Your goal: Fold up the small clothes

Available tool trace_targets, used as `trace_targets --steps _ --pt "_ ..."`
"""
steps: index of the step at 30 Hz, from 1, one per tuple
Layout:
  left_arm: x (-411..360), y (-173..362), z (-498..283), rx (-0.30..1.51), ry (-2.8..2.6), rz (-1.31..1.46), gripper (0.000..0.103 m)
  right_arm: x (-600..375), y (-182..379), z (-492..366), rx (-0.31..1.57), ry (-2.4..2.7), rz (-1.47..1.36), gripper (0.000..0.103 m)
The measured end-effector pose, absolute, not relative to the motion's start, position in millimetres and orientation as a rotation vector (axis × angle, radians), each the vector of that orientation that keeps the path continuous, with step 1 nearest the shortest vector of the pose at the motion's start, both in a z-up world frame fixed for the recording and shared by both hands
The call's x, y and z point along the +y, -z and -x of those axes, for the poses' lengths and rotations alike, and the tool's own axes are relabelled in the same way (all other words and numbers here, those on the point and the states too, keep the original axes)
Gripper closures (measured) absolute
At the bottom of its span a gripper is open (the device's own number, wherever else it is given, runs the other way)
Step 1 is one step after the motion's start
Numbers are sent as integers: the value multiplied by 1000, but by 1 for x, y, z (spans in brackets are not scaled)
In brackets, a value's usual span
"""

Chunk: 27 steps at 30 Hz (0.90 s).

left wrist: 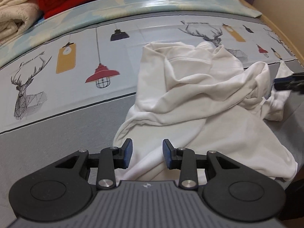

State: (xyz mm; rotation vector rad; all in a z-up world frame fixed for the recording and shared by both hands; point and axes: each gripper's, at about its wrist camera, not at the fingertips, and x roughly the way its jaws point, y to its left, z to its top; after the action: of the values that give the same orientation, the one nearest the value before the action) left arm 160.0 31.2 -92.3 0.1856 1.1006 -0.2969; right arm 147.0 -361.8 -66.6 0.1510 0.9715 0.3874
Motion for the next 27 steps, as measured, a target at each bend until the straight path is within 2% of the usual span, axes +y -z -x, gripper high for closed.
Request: trace_targets --steps 5,7,8,17,21,27 --pt "30 93 -155 1094 302 -195 64 -346 87 -166 1021 -347 -88 58" --pt "32 90 -154 1087 304 -192 64 -344 89 -169 1026 -370 -101 80" --pt "33 88 -154 1077 309 -185 64 -342 86 -169 1022 -403 -124 99" --pt "46 67 -154 986 326 -87 64 -285 17 -162 778 -706 -278 100" --pt "46 55 -154 921 338 -34 58 -264 7 -172 753 -764 -399 100" --pt "44 52 -159 910 301 -26 58 -249 4 -188 746 -733 -459 100"
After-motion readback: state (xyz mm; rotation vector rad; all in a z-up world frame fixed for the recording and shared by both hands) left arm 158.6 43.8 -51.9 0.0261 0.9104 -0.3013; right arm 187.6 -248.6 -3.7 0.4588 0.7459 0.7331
